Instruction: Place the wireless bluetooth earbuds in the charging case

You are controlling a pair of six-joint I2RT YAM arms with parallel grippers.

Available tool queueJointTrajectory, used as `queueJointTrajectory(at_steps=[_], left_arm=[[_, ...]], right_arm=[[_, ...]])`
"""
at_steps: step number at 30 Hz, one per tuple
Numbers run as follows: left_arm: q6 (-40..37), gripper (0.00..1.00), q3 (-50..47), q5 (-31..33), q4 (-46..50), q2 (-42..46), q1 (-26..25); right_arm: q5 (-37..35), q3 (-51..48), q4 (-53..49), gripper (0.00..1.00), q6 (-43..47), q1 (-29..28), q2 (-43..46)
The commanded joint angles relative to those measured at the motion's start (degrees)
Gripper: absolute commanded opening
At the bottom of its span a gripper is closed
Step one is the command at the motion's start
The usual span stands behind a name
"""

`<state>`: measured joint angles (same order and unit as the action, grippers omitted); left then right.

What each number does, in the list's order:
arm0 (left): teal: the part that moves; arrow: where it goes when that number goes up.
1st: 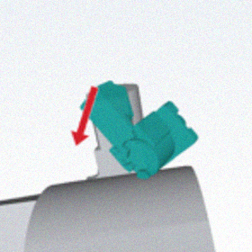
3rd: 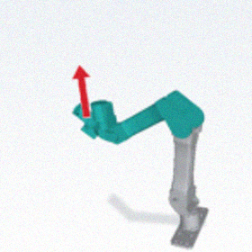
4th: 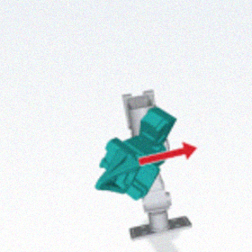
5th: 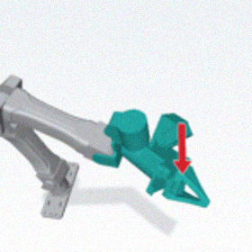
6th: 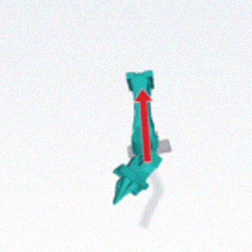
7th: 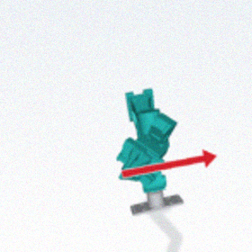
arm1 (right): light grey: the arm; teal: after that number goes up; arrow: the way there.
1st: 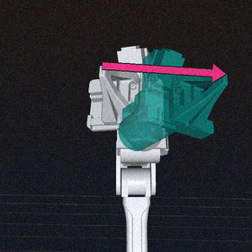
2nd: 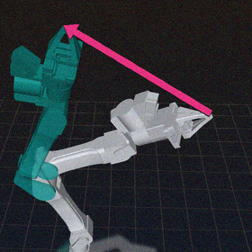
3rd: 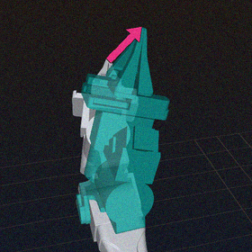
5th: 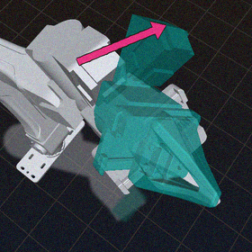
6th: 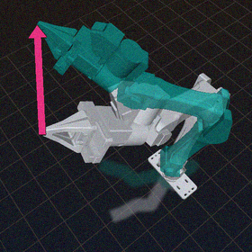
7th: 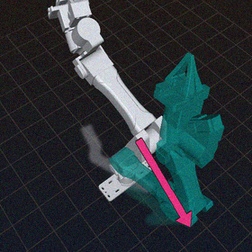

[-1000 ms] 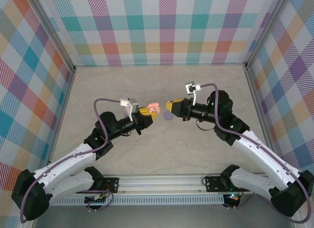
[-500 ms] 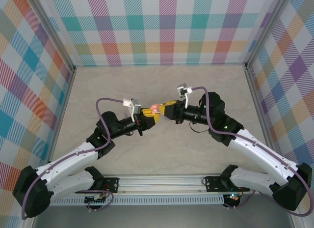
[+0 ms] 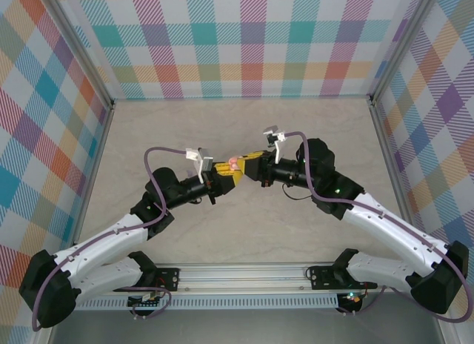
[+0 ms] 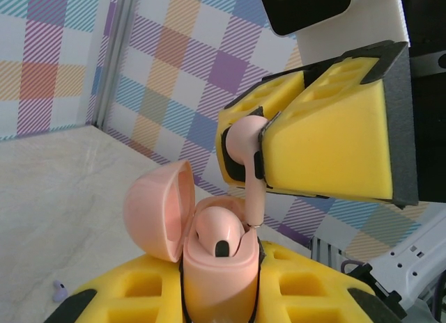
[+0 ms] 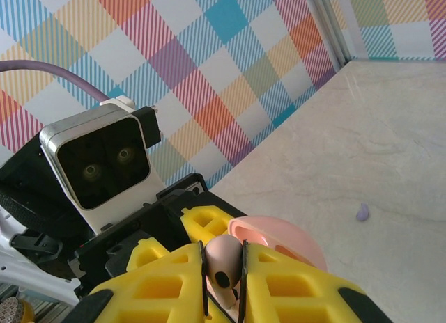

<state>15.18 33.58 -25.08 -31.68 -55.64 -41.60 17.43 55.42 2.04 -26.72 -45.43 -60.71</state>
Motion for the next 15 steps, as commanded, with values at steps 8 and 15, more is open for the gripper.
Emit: queueJointTrajectory(at_steps=[8,15], left_arm=[[-1.02,0.16,1.66,-1.10,-2.03,1.56,-1.04],[-0.67,0.16,1.44,-0.25,-2.52,1.58,-1.10]], right_arm=[[-1.76,1.89,-0.27,0.17,1.63,-0.62,0.15],[-0.61,2.41,-0.92,0.17,1.83,-0.63,-0.44]])
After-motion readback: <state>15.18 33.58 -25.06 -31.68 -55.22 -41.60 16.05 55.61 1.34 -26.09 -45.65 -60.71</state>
